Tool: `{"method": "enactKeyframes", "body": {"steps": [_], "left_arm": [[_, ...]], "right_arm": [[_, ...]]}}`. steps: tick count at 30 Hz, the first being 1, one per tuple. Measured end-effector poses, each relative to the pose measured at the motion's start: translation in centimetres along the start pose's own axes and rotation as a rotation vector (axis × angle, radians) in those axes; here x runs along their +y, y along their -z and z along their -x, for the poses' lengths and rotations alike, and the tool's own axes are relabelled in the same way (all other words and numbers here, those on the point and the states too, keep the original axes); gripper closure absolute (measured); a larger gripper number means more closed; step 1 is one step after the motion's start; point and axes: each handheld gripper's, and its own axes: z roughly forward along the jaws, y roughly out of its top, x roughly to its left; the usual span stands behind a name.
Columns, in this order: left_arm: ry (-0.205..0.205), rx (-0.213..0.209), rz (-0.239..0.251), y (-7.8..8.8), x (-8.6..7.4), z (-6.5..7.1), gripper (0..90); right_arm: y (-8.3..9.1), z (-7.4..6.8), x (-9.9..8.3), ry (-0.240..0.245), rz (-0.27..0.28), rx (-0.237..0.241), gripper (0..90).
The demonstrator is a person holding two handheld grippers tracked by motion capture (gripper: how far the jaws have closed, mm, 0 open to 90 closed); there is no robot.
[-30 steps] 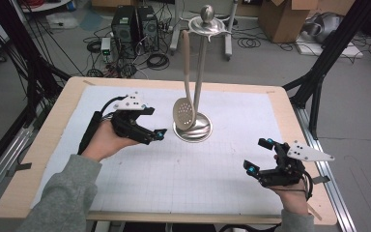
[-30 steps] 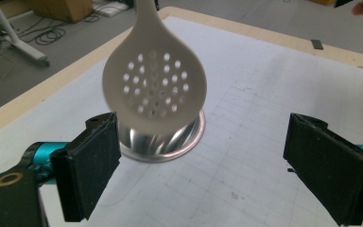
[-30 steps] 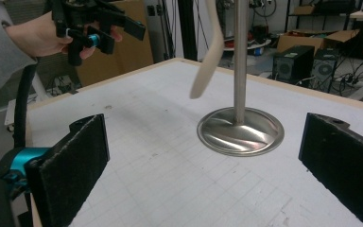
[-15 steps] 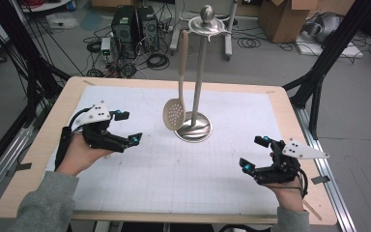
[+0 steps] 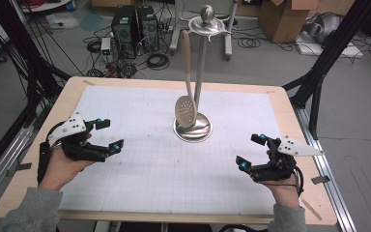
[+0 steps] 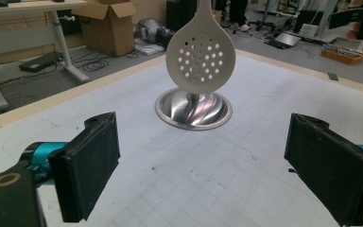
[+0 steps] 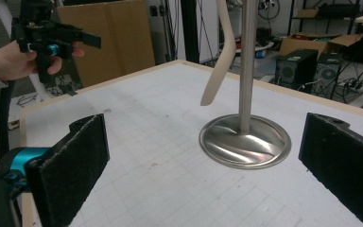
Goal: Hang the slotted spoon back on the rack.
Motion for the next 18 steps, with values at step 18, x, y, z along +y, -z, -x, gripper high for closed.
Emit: {"method": "enactKeyframes", "body": {"steps": [18], "left_arm": [[0.033,0.048,0.049,2.9,-1.7,-0.2,10.4]], "right_arm": [[-1.0,0.0,0.3,0.010,0.010,0.004,1.2]]}}
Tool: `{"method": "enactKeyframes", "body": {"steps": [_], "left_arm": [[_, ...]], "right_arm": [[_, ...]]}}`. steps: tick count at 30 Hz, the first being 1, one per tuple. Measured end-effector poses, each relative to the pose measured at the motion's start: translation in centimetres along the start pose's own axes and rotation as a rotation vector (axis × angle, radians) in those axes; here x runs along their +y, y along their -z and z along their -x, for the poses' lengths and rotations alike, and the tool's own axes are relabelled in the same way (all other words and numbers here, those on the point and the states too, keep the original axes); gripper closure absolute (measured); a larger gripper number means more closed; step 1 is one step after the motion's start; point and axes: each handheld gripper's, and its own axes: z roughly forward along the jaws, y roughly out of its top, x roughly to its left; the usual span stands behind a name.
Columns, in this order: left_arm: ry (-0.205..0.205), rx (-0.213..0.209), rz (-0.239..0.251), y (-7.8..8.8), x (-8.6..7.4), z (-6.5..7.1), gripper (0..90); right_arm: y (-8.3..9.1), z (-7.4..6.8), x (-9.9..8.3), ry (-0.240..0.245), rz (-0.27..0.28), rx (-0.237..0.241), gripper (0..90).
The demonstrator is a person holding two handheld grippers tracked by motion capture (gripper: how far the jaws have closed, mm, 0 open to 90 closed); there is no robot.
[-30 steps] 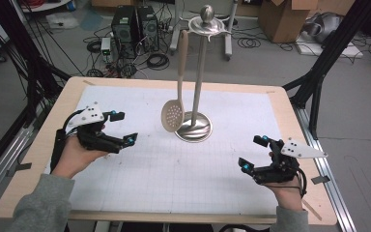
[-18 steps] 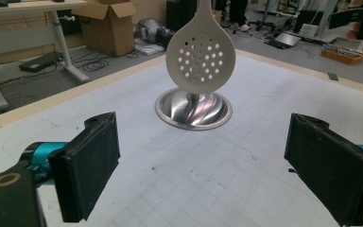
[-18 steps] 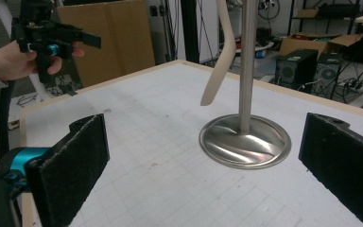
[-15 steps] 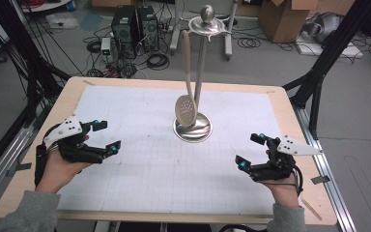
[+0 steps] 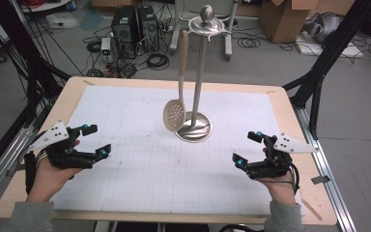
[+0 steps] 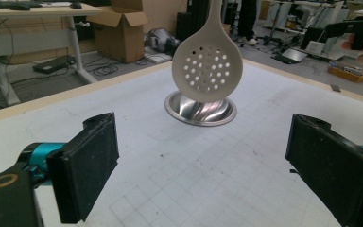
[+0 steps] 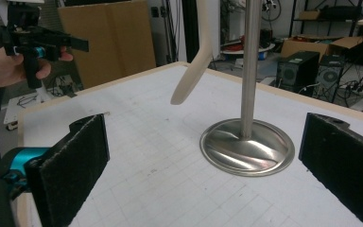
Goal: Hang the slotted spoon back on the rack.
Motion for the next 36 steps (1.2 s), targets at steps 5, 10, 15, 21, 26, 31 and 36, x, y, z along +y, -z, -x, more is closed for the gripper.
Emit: {"method": "enactKeyframes", "body": {"steps": [5,10,15,21,26,31,36], "left_arm": [[-0.018,0.017,0.000,0.9,-0.6,0.1,9.9],[-0.026,0.021,0.014,2.0,-0.6,0.3,9.9],[-0.019,0.026,0.014,2.9,-1.0,0.3,9.6],[-0.008,0.044,0.020,3.6,-1.4,0.1,9.4],[-0.003,0.056,0.037,4.3,-1.6,0.1,9.4],[-0.012,0.089,0.073,5.5,-1.6,0.0,9.4],[-0.001,0.118,0.106,6.5,-1.5,-0.2,9.4]], "right_arm": [[0.0,0.0,0.0,0.004,0.001,0.000,1.2],[0.1,0.0,0.0,0.005,0.004,-0.005,1.2],[0.1,0.0,0.0,0.012,0.005,-0.017,1.2],[0.0,-0.1,0.0,0.013,-0.001,-0.021,1.2],[0.3,0.0,0.1,0.027,0.010,-0.035,1.2],[0.7,0.0,0.1,0.038,0.025,-0.056,1.2],[1.5,0.2,0.0,0.043,0.046,-0.063,1.2]]}}
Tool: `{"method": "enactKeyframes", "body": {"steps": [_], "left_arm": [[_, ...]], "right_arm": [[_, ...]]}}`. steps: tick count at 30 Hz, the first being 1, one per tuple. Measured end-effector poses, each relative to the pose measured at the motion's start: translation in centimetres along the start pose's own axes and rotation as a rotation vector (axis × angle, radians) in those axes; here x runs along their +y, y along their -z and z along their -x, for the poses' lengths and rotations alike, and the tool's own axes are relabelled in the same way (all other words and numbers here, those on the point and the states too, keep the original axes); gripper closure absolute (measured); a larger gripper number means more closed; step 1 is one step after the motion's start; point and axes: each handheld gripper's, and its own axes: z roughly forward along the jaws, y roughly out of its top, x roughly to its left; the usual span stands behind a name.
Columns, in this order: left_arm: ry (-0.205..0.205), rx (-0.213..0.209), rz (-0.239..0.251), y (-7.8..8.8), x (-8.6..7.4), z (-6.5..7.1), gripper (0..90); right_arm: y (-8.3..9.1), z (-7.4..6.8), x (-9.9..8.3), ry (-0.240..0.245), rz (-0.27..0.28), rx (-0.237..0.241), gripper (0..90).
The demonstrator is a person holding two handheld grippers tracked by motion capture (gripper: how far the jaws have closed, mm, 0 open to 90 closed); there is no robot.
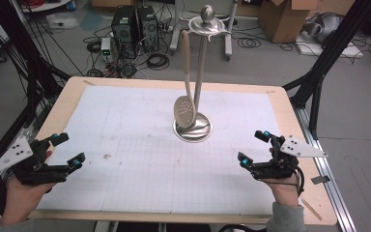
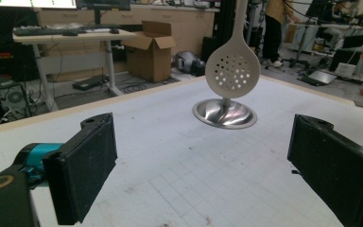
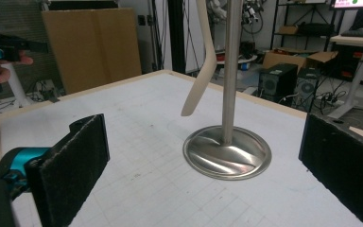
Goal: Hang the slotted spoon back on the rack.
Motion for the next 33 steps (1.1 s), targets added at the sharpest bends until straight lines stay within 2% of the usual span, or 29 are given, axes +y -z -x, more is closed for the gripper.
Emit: {"method": "enactKeyframes", "body": {"steps": [7,15,18,22,26,33], "left_arm": [[0.000,0.054,-0.004,1.0,-0.2,-0.8,9.4],[0.009,0.089,-0.015,1.4,-1.0,-1.3,9.4],[0.010,0.102,-0.018,1.5,-1.3,-1.6,9.4],[0.052,0.115,-0.007,1.8,-1.7,-2.2,9.4],[0.070,0.149,-0.012,1.9,-2.3,-2.6,9.4],[0.067,0.174,-0.030,1.7,-2.6,-2.7,9.3]], "right_arm": [[1.6,1.0,-0.4,-0.014,0.022,-0.004,1.2],[3.3,1.9,-1.1,-0.016,0.075,-0.041,1.2],[3.8,2.4,-1.6,-0.025,0.082,-0.062,1.1],[4.3,3.0,-2.3,-0.029,0.078,-0.104,1.1],[4.5,3.5,-2.9,-0.041,0.084,-0.139,1.1],[4.7,3.7,-3.3,-0.042,0.077,-0.160,1.2]]}}
